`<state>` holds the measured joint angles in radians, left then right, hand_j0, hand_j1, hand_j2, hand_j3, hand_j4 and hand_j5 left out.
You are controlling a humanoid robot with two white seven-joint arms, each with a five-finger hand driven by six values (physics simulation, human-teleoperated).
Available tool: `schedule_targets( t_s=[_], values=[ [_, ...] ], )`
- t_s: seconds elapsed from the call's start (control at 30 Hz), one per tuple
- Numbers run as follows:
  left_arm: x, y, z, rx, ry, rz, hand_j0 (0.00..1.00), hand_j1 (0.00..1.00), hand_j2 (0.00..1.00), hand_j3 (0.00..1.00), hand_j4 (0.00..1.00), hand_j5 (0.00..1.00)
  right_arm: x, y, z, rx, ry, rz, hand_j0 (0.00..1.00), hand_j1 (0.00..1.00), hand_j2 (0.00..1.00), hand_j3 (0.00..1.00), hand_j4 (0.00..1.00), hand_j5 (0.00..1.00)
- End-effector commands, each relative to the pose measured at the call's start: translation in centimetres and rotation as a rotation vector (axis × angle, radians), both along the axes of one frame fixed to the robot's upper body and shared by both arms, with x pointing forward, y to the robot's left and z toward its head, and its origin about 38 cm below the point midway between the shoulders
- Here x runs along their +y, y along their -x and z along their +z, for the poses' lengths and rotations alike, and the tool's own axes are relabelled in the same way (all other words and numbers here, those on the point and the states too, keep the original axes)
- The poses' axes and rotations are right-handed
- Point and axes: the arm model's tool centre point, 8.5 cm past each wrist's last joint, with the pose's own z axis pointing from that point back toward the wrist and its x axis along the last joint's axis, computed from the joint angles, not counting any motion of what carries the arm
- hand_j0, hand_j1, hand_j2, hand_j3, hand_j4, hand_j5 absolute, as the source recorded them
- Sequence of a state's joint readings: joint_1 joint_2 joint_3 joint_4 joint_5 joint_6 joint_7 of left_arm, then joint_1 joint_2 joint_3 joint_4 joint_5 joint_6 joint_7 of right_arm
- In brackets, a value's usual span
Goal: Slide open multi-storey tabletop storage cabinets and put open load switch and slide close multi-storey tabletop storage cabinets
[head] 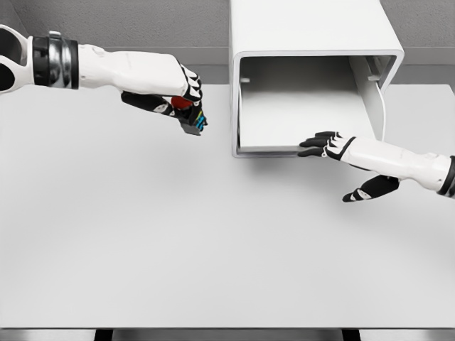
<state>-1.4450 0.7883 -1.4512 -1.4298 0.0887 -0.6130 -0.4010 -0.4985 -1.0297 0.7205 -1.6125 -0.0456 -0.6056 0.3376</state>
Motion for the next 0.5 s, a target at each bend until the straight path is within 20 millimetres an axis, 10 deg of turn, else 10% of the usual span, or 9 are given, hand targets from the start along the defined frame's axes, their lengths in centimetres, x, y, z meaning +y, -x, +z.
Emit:
schedule_targets(
  t_s=[0.0, 0.47],
  values=[
    [-0.1, 0.0, 0.1, 0.003, 0.007, 0.001, 0.39, 0.39, 0.39, 0.39, 0.39, 0.39, 0.2, 0.5, 0.3, -0.014, 0.027, 0.024, 1.00, 1.00, 1.00, 1.00, 1.00, 1.00],
    [-0.4, 0.3, 0.5, -0.006, 0.007, -0.012, 0.39, 0.39, 0.39, 0.39, 0.39, 0.39, -1.9, 1.4, 2.9, -0.057, 0.045, -0.009, 1.00, 1.00, 1.00, 1.00, 1.00, 1.00]
  ],
)
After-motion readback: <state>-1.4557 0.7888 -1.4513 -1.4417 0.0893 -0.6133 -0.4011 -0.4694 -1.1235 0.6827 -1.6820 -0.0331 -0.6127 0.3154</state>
